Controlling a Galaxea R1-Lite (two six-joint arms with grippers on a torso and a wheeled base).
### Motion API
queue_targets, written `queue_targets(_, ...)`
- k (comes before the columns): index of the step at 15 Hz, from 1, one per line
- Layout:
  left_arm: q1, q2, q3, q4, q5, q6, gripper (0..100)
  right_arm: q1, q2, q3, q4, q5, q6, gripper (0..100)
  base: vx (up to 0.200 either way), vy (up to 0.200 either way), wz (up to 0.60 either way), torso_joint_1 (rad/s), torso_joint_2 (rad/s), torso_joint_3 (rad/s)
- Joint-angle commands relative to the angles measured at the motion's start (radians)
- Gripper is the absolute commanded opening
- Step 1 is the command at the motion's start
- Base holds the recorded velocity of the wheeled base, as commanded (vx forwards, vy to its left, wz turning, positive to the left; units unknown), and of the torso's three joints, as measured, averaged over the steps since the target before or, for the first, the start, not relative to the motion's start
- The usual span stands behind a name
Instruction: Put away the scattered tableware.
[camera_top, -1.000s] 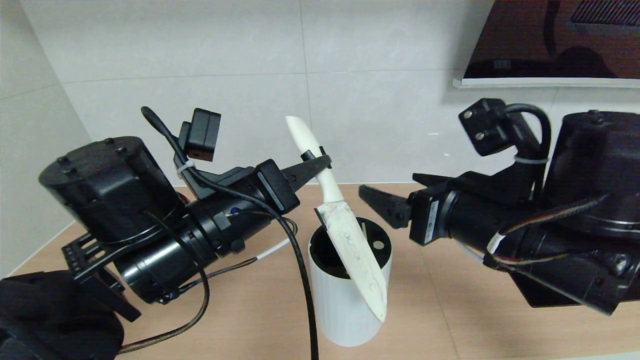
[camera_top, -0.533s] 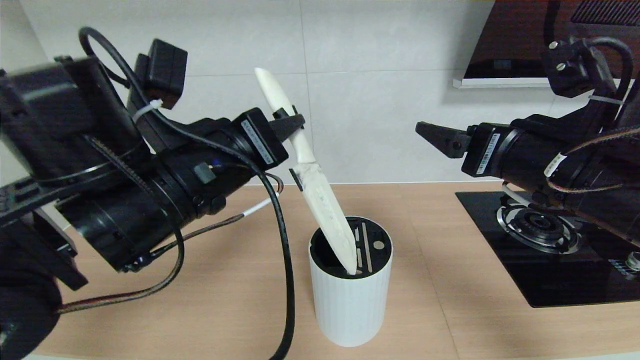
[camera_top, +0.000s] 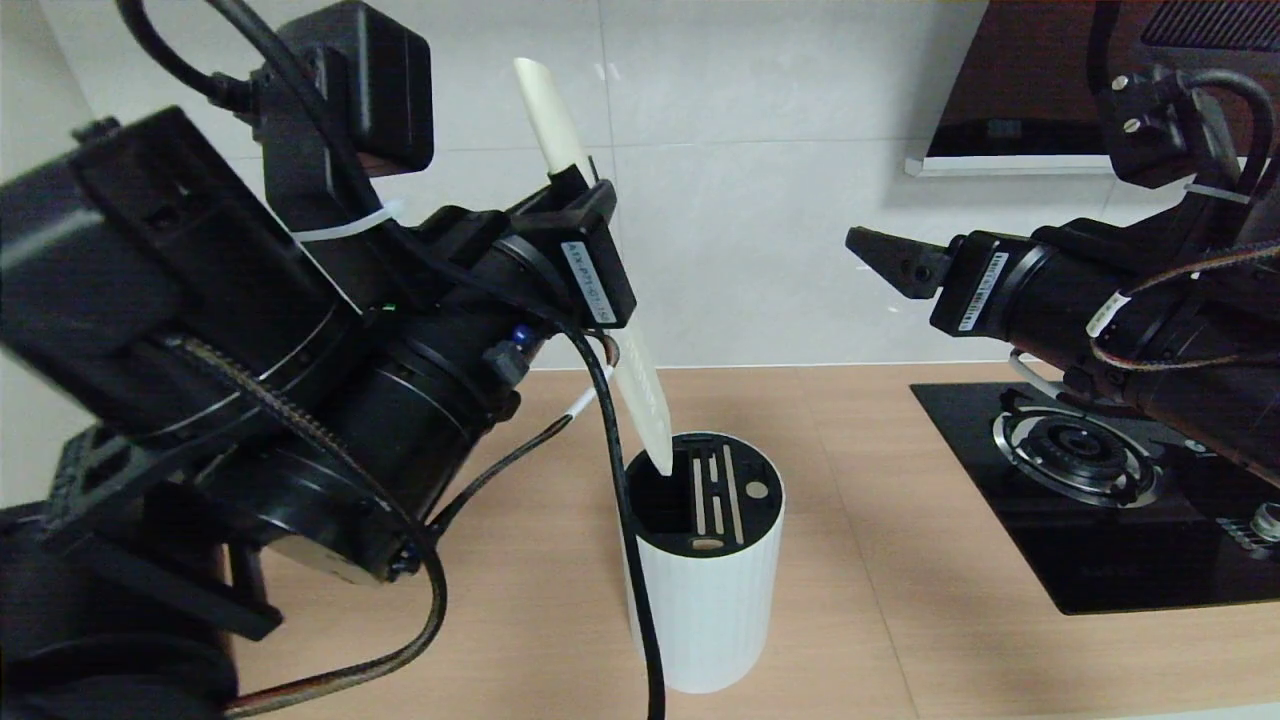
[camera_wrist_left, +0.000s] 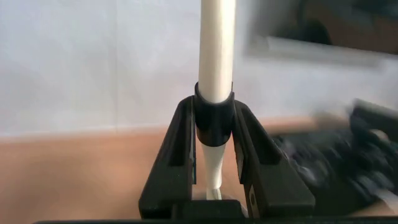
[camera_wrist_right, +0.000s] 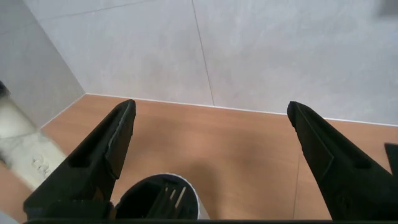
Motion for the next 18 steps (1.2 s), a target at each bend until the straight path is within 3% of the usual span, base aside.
queue_targets(1, -0.013, 0.093, 0.026, -0.062, 0.027, 0.053, 0, -0.001, 0.001, 0.000, 0.000, 0.000, -0.001, 100, 0.000, 0.000, 0.00, 0.000, 0.00, 0.000)
queue_targets(2, -0.016, 0.127, 0.021, -0.129, 0.060, 0.069, 0, -0.001, 0.003, 0.002, 0.000, 0.000, -0.001, 100, 0.000, 0.000, 0.00, 0.000, 0.00, 0.000)
queue_targets(18, -0.050, 0.176, 0.075, -0.131, 0.064, 0.042, 0, -0.001, 0.011, 0.005, 0.000, 0.000, -0.002, 100, 0.000, 0.000, 0.00, 0.000, 0.00, 0.000)
